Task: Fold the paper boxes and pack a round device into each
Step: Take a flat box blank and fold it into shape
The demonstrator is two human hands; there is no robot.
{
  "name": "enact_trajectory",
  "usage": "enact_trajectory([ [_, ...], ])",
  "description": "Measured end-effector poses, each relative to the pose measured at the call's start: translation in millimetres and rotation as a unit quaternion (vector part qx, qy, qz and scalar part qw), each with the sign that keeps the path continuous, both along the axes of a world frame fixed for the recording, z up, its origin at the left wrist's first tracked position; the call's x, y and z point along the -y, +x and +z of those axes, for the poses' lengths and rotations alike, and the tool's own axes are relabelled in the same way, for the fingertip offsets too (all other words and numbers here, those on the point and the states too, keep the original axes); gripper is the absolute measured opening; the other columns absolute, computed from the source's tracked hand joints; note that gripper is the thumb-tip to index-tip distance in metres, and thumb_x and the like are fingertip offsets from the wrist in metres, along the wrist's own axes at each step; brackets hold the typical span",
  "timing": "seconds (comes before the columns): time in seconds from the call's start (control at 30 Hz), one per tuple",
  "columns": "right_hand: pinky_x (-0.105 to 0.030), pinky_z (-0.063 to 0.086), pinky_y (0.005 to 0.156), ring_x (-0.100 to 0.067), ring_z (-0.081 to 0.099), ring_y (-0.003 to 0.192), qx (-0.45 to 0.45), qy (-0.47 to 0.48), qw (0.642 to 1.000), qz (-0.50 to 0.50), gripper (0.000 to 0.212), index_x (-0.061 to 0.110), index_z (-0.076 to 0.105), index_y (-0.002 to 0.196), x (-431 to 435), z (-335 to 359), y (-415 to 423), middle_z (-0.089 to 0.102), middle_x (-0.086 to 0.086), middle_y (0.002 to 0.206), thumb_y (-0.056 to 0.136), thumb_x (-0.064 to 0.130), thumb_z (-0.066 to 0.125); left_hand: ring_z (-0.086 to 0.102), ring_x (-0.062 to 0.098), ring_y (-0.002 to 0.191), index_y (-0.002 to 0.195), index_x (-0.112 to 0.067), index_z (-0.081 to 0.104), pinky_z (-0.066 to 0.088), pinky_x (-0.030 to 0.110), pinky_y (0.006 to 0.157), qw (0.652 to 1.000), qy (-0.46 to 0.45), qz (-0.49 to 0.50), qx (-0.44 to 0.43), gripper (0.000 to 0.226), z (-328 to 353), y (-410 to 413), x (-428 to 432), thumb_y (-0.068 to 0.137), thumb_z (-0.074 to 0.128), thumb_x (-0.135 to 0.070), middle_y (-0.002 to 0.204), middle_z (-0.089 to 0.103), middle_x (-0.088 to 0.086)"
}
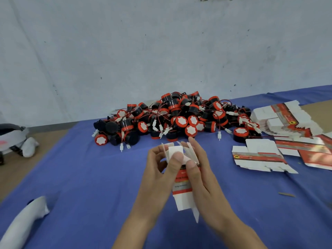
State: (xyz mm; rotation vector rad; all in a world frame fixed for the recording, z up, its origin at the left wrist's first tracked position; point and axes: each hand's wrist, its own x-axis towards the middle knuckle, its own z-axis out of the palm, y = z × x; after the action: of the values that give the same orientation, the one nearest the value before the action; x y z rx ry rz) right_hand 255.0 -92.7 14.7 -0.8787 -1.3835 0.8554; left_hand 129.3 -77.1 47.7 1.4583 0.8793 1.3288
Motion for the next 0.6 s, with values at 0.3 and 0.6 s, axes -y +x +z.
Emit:
enact_trajectory([
  [0.3, -0.034, 0.058, 0.087, -0.015, 0.063, 0.117, 0.041, 0.024, 0.996, -0.080, 0.050, 0.040, 0.062, 0.118, 6.6, 2.9, -2.0, 0.058, 0.015, 0.132, 0.092, 0.076, 0.038, 0.062, -0.007, 0.109, 0.140, -0.056, 0.031, 0.050, 0.007, 0.078, 0.999, 0.017, -0.036, -0.021, 0.077, -2.2, -2.7, 9.0, 0.071, 0.062, -0.071, 0.119, 0.060, -0.033],
  [0.6, -0.029, 0.057, 0.087, -0.007, 0.061, 0.119, 0.008, 0.007, 0.996, -0.083, 0.052, 0.045, 0.056, 0.117, 10.3, -2.6, -0.7, 0.055, 0.024, 0.134, 0.083, 0.082, 0.046, 0.070, 0.013, 0.095, 0.112, -0.028, 0.057, 0.055, 0.019, 0.076, 0.995, 0.014, -0.086, -0.055, 0.034, -0.4, -2.3, 10.0, 0.087, 0.058, -0.051, 0.103, 0.071, -0.004],
])
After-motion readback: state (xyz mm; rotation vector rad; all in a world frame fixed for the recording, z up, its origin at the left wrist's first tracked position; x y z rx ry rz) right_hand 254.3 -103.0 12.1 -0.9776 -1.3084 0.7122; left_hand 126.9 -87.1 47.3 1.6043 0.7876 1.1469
